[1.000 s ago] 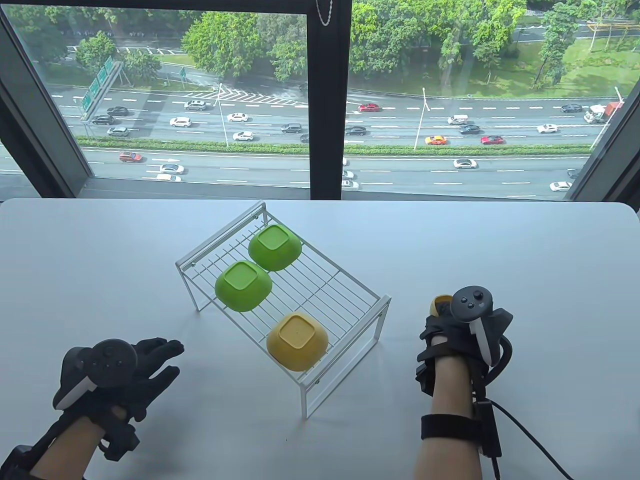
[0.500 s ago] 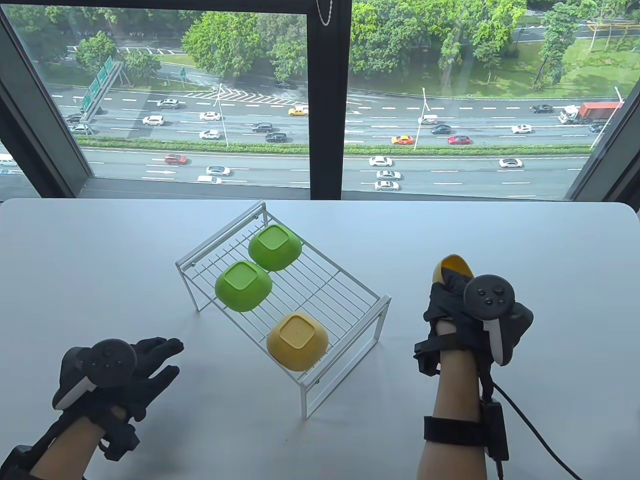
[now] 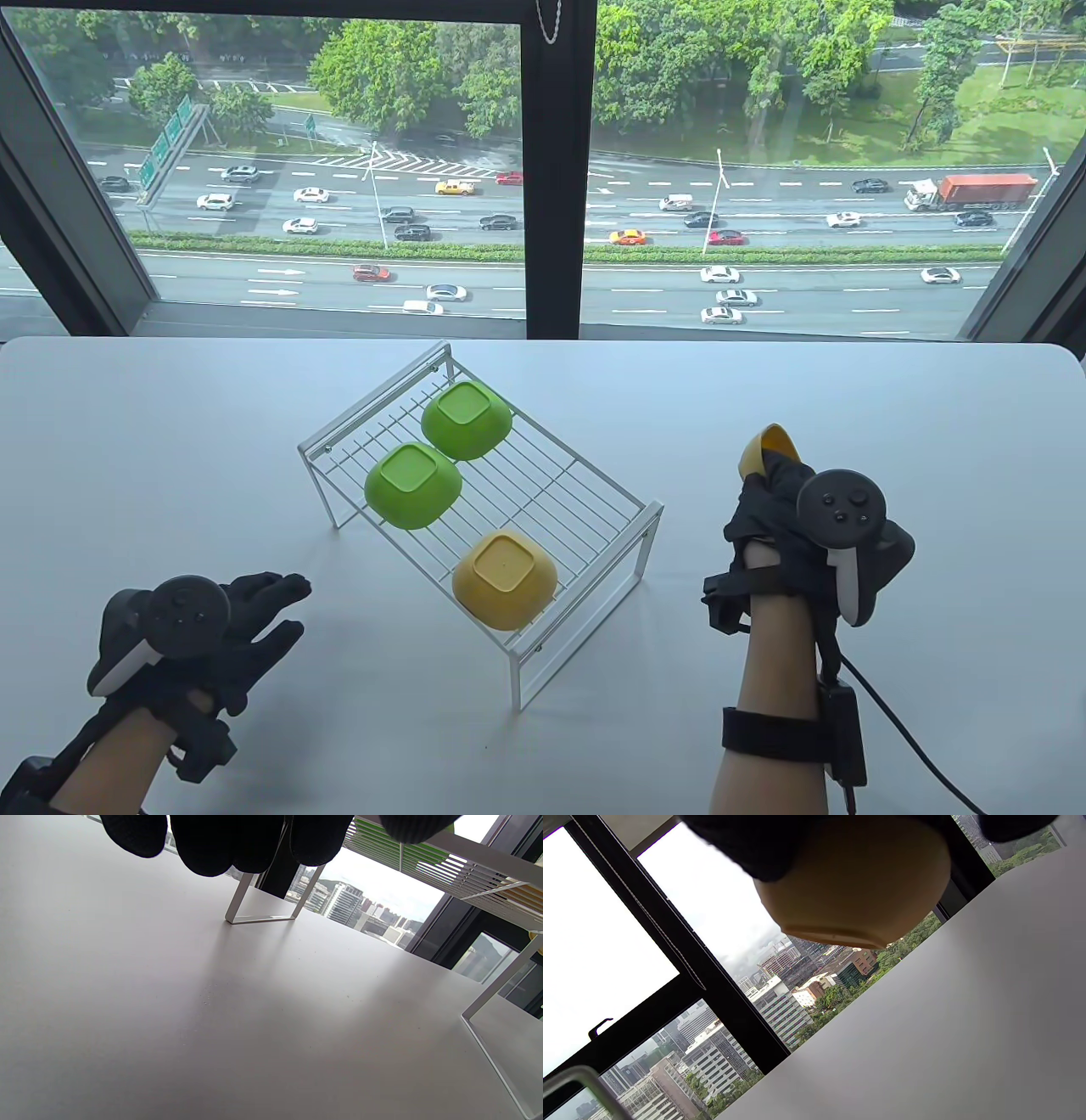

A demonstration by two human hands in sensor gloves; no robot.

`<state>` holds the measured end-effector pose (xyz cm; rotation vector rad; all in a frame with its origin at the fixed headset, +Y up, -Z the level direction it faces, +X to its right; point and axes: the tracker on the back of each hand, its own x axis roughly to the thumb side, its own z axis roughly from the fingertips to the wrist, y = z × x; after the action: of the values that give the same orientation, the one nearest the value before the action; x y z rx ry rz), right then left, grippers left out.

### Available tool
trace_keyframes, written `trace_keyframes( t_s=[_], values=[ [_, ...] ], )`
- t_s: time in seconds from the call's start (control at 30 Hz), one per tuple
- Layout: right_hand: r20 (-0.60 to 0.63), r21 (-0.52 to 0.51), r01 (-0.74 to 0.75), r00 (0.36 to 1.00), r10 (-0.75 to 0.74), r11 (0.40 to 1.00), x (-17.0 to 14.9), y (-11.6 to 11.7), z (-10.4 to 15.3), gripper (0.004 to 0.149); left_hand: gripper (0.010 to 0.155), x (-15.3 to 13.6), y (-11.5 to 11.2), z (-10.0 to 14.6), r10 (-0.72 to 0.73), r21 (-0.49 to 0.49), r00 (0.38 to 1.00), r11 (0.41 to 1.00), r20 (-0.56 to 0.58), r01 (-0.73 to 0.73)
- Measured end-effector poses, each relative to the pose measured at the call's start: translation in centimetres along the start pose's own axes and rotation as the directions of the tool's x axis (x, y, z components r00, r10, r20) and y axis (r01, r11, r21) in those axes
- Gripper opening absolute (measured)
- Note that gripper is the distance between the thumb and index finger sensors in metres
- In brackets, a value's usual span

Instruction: Flip small dish upside down onto kitchen shelf

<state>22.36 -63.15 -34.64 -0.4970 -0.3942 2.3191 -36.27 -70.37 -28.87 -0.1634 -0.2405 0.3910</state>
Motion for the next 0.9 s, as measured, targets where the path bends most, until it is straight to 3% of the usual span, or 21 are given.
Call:
trace_keyframes(
  t_s=[0.43,0.9],
  values=[
    [0.071,-0.036,0.067,0.995,-0.064,0.997,1.9,-0.7,0.3,0.042,0.067,0.0,-0.1,0.0,-0.005,-0.007,1.000,1.000,-0.001,0.005],
    [0.257,-0.099,0.092,0.964,-0.064,0.991,5.8,-2.0,2.1,0.043,0.067,0.0,-0.1,-0.1,-0.003,-0.008,1.000,1.000,0.000,0.003]
  ],
)
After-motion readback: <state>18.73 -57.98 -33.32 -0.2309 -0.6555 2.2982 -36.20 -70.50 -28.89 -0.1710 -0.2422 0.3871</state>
